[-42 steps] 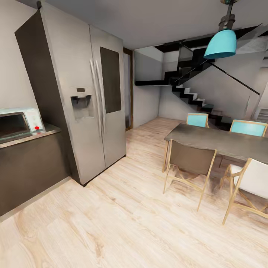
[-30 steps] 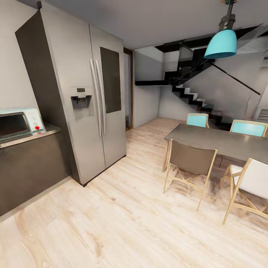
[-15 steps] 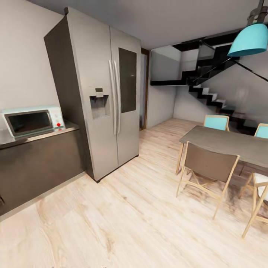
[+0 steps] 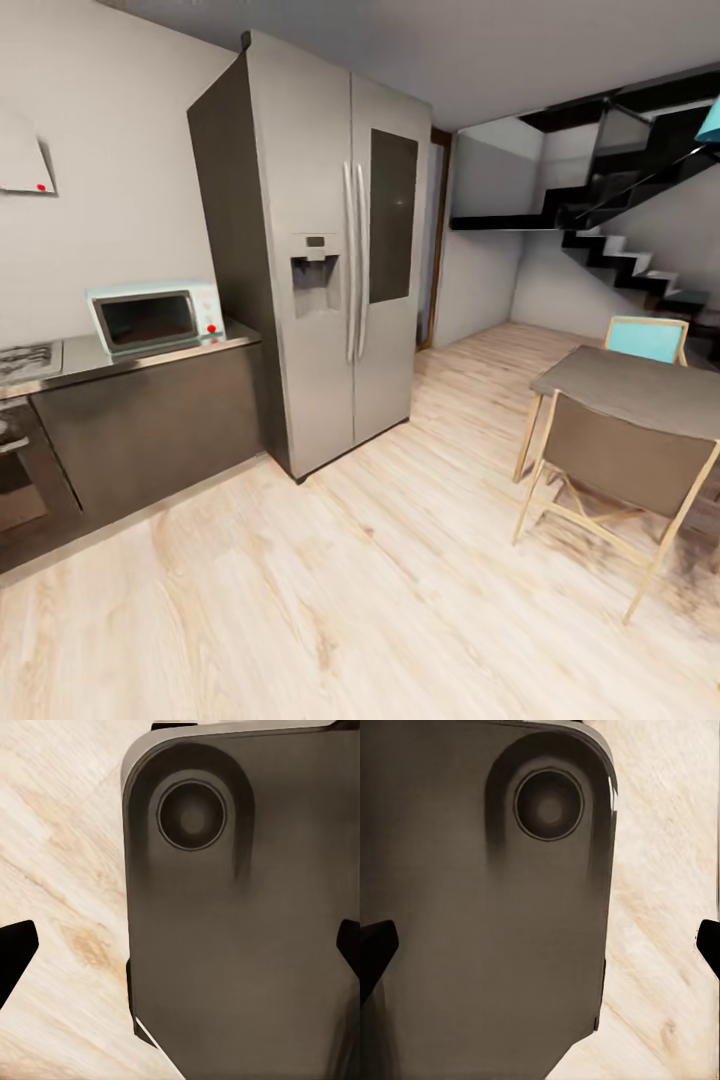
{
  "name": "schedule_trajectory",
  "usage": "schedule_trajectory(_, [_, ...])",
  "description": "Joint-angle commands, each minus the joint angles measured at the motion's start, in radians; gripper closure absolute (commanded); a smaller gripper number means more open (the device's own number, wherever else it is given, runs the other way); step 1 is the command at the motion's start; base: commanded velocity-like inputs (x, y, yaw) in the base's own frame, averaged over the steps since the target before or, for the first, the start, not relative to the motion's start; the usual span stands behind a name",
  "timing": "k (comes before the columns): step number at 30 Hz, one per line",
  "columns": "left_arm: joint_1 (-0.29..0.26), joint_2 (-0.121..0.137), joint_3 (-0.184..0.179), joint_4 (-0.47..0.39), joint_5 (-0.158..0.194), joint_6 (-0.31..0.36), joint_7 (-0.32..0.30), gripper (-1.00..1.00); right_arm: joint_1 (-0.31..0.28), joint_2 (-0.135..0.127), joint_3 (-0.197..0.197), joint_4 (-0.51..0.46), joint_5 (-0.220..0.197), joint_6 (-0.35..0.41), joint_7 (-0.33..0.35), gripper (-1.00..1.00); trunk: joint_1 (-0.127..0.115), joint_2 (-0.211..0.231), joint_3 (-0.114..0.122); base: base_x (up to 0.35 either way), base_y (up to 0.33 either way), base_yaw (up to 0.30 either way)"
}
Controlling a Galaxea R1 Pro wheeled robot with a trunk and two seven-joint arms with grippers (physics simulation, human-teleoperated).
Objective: In the kitchen, take the popcorn bag from the countertop, put it into the microwave, and heat it until the popcorn is cooked so the cooked popcorn ends up inside the bag.
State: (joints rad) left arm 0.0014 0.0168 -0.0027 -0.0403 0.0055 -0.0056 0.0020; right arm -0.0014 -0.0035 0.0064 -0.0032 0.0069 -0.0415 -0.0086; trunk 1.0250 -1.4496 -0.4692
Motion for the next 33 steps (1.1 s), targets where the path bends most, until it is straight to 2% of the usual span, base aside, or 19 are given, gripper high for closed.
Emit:
schedule_trajectory(1, [0.000, 0.000, 0.000, -0.001, 0.000, -0.001, 0.000, -1.00, 0.000, -0.004, 0.000, 0.000, 0.001, -0.003, -0.002, -1.00, 0.000, 0.000, -0.001, 0.000, 0.000, 0.276])
schedule_trajectory(9, [0.000, 0.000, 0.000, -0.001, 0.000, -0.001, -0.001, -1.00, 0.000, -0.008, 0.001, 0.000, 0.002, -0.003, -0.004, -1.00, 0.000, 0.000, -0.001, 0.000, 0.000, 0.277])
schedule_trajectory(16, [0.000, -0.005, 0.014, 0.000, 0.016, -0.001, -0.005, -1.00, 0.000, -0.005, 0.000, 0.000, -0.001, -0.016, -0.004, -1.00, 0.000, 0.000, -0.001, 0.000, 0.000, 0.280])
schedule_trajectory(17, [0.000, -0.005, 0.015, -0.001, 0.024, -0.001, -0.005, -1.00, 0.000, -0.005, -0.002, 0.000, -0.001, -0.019, -0.004, -1.00, 0.000, 0.000, -0.001, 0.000, 0.000, 0.280])
schedule_trajectory(19, [0.000, -0.003, 0.035, -0.001, 0.079, -0.001, -0.005, -1.00, 0.000, -0.004, -0.007, 0.000, -0.006, -0.030, -0.004, -1.00, 0.000, 0.000, -0.001, 0.000, 0.000, 0.280])
schedule_trajectory(21, [0.000, -0.002, 0.079, -0.002, 0.183, 0.000, -0.006, -1.00, 0.000, -0.004, -0.003, 0.000, -0.005, -0.034, -0.004, -1.00, 0.000, 0.000, -0.001, 0.000, 0.000, 0.280])
schedule_trajectory(23, [0.000, -0.001, 0.094, -0.001, 0.233, 0.000, -0.006, -1.00, 0.000, -0.005, -0.001, 0.001, -0.004, -0.035, -0.004, -1.00, 0.000, 0.000, -0.001, 0.000, 0.000, 0.281])
schedule_trajectory(26, [0.000, 0.001, 0.102, 0.000, 0.257, -0.001, -0.005, -1.00, 0.000, -0.007, 0.000, 0.000, -0.004, -0.035, -0.005, -1.00, 0.000, 0.000, -0.001, 0.000, 0.000, 0.280])
schedule_trajectory(33, [0.000, 0.000, 0.102, 0.000, 0.261, 0.001, 0.000, -1.00, 0.000, -0.009, 0.001, 0.000, -0.002, -0.034, -0.005, -1.00, 0.000, 0.000, -0.001, 0.180, 0.000, 0.281])
